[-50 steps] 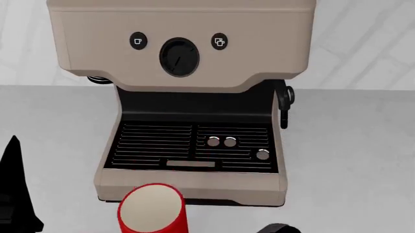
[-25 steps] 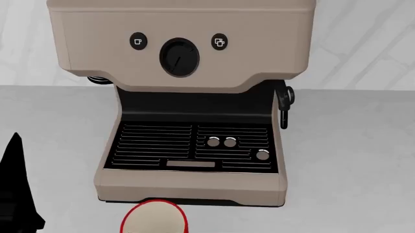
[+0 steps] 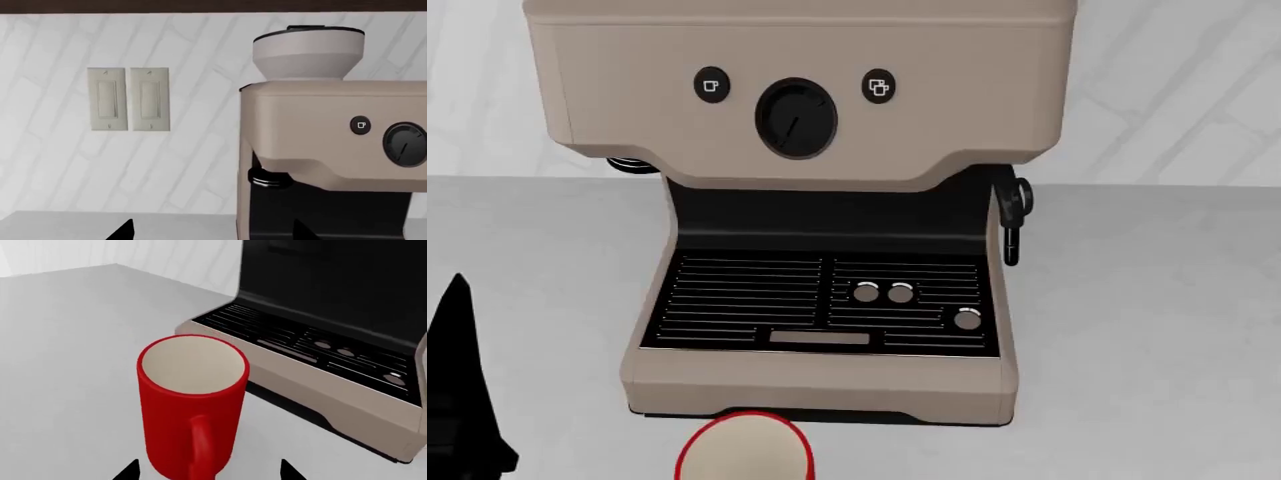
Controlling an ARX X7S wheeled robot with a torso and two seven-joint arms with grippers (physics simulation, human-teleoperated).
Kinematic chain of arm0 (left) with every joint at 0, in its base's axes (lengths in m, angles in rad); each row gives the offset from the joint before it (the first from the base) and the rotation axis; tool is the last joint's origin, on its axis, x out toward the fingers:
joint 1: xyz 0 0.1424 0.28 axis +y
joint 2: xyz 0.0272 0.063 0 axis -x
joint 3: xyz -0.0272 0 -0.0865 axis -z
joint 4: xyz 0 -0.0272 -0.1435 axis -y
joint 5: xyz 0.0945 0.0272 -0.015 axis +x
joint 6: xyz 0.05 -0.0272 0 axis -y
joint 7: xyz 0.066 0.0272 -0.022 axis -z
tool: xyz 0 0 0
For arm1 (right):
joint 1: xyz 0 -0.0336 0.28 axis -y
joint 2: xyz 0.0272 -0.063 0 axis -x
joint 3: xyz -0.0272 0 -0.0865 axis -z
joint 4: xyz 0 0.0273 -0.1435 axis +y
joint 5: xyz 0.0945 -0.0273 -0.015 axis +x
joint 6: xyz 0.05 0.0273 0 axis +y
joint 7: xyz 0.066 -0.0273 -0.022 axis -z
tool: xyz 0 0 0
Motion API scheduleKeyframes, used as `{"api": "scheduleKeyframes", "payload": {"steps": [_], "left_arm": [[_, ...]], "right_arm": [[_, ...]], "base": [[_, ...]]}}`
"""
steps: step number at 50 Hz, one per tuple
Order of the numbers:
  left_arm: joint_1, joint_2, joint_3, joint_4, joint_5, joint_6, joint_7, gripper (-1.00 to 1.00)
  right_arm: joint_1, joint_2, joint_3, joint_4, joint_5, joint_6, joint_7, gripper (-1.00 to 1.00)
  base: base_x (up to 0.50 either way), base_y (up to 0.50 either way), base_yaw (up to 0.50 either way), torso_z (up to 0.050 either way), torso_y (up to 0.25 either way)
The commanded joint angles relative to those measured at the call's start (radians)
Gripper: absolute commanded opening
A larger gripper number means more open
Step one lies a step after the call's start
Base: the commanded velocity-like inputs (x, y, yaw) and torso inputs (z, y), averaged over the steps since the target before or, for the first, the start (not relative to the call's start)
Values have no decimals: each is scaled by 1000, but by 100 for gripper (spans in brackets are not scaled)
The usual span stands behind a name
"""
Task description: Pick the mug from under the coffee machine dispenser and place it on the counter.
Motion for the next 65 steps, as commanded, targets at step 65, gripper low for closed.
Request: {"api": "scheduleKeyframes", "payload": {"steps": [65], "left_arm": [[-28,12,11,-3,-2,-13,-8,100]], "right_arm": [[2093,316,-1648,-129,419,-621,341,100]], "base": [[0,0,0,0,0]]}}
